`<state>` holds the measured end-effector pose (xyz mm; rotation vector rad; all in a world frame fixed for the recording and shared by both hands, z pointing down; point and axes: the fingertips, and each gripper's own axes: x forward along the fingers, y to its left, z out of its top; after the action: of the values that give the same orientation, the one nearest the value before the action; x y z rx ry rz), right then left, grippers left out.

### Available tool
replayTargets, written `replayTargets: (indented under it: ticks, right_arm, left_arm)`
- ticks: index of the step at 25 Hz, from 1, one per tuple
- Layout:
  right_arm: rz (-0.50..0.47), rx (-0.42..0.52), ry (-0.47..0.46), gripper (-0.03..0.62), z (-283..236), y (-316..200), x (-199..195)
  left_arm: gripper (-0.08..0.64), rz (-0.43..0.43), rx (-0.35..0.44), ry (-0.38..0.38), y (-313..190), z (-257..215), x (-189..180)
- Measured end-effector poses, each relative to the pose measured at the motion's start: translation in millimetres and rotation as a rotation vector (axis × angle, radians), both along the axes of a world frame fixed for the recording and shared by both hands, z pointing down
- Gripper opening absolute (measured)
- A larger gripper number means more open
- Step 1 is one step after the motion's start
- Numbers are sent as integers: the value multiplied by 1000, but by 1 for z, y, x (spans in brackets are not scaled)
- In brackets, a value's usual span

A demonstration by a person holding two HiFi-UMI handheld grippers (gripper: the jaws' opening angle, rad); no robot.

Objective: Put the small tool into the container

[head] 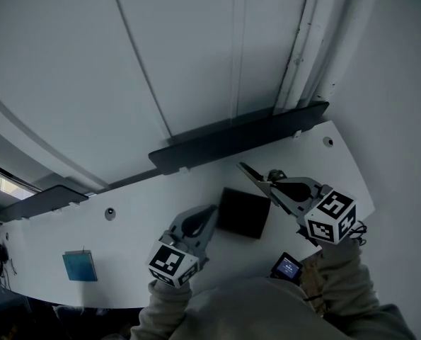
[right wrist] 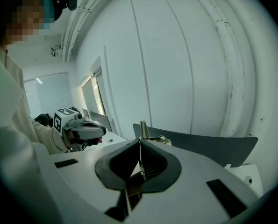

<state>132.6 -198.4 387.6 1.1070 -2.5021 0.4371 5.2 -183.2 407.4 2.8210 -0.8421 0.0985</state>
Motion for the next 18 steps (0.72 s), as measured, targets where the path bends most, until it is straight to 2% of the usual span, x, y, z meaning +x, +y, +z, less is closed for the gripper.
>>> replayTargets:
  ticks: [8, 18]
  right_arm:
    - [2, 8, -5, 28, -2, -1, -2]
    - [3, 13, 15, 27, 2, -1, -1]
  left_arm:
    - [2, -22, -6, 5, -3, -1, -11]
    - [3, 9, -13, -7, 6, 5, -3]
